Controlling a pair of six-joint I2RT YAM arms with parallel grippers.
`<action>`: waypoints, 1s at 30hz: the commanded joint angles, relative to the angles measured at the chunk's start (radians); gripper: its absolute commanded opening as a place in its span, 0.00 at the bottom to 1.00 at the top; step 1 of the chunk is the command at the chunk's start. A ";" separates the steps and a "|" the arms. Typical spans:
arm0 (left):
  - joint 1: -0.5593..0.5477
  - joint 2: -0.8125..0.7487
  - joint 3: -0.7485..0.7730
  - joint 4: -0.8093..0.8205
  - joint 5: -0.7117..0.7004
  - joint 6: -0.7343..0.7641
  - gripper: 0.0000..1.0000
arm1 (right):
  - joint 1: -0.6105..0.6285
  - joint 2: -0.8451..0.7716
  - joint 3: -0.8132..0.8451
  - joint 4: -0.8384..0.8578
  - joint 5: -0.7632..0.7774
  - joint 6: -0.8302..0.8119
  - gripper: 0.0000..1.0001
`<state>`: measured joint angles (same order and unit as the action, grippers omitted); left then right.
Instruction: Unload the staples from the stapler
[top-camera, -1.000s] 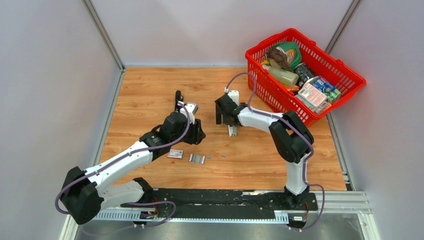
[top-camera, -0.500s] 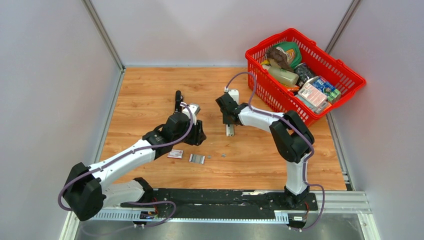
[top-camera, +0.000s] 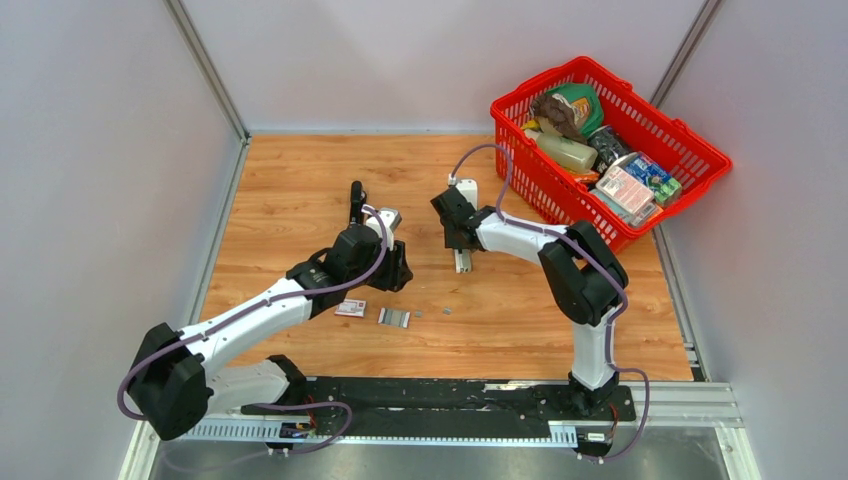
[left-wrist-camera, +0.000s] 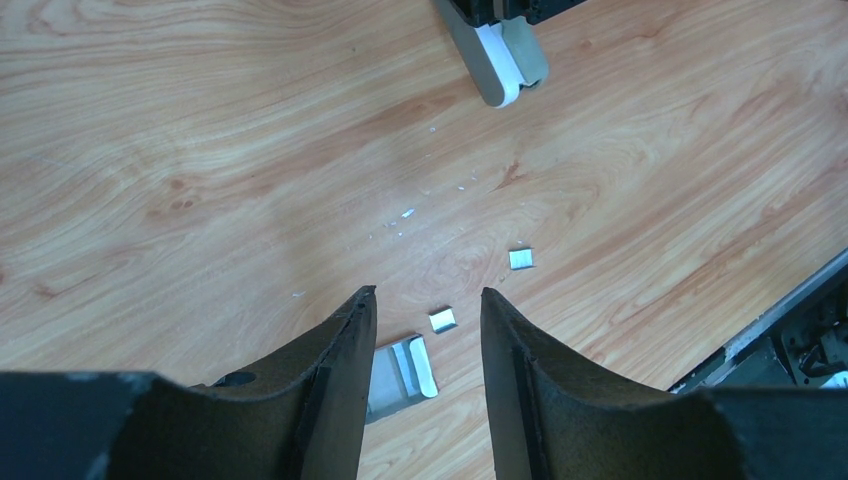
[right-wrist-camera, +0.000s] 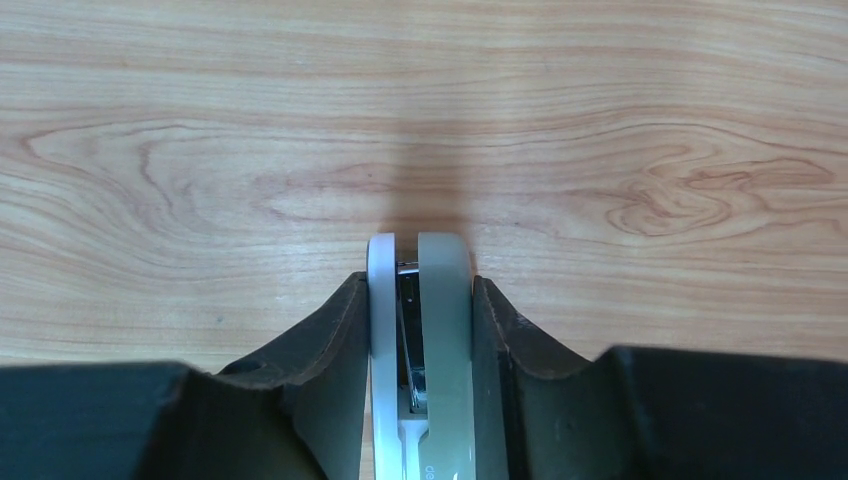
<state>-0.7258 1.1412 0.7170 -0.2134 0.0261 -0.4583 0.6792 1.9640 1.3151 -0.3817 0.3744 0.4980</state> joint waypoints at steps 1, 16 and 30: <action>0.002 -0.021 0.036 0.005 0.003 0.018 0.50 | 0.013 -0.019 0.041 -0.035 0.136 -0.050 0.00; 0.002 -0.093 0.012 -0.027 -0.014 0.021 0.50 | 0.100 0.105 0.160 -0.333 0.743 -0.121 0.04; 0.002 -0.164 -0.017 -0.075 -0.023 0.007 0.50 | 0.164 0.239 0.256 -0.459 0.802 0.007 0.55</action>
<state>-0.7258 0.9993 0.7113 -0.2741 0.0128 -0.4549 0.8307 2.2131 1.5177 -0.8307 1.1137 0.4561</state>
